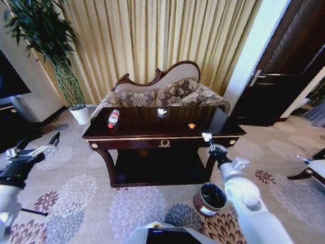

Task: Move to the front of the table and place the trash on the table into the trash bin.

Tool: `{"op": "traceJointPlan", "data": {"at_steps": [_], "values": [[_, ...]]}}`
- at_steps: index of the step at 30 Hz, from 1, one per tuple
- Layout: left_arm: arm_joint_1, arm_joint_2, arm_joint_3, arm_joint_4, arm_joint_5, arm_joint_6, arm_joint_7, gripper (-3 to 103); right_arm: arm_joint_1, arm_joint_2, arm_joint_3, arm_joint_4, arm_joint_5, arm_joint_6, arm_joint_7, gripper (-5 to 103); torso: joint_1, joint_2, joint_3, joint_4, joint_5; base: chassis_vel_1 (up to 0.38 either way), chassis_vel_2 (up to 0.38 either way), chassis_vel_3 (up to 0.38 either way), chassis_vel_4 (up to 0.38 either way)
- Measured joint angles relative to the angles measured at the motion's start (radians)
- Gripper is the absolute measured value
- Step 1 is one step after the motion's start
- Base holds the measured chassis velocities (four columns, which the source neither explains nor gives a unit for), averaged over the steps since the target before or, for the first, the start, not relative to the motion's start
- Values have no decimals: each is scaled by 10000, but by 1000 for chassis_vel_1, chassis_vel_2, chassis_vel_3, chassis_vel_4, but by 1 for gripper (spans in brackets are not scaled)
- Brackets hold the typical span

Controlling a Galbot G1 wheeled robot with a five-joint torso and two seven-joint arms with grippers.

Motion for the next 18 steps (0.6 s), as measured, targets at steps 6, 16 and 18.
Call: {"op": "traceJointPlan", "data": {"at_steps": [6, 16, 18], "values": [[-35, 3, -29, 99, -59, -5, -21, 100, -37, 477, 351, -2228, -526, -138, -165, 0, -1, 0, -1, 2, -1, 0, 0, 0, 0], [-166, -23, -26, 71, -284, 55, -184, 100, 784, 941, 944, -5159, -597, -1519, 428, 0, -1, 0, -1, 3, 0, 0, 0, 0, 0], [-172, -31, -25, 71, -283, 56, -185, 100, 842, 1006, 1030, -5339, -723, -1674, 486, 0, 0, 1, -1, 3, -1, 0, 0, 0, 0]]}}
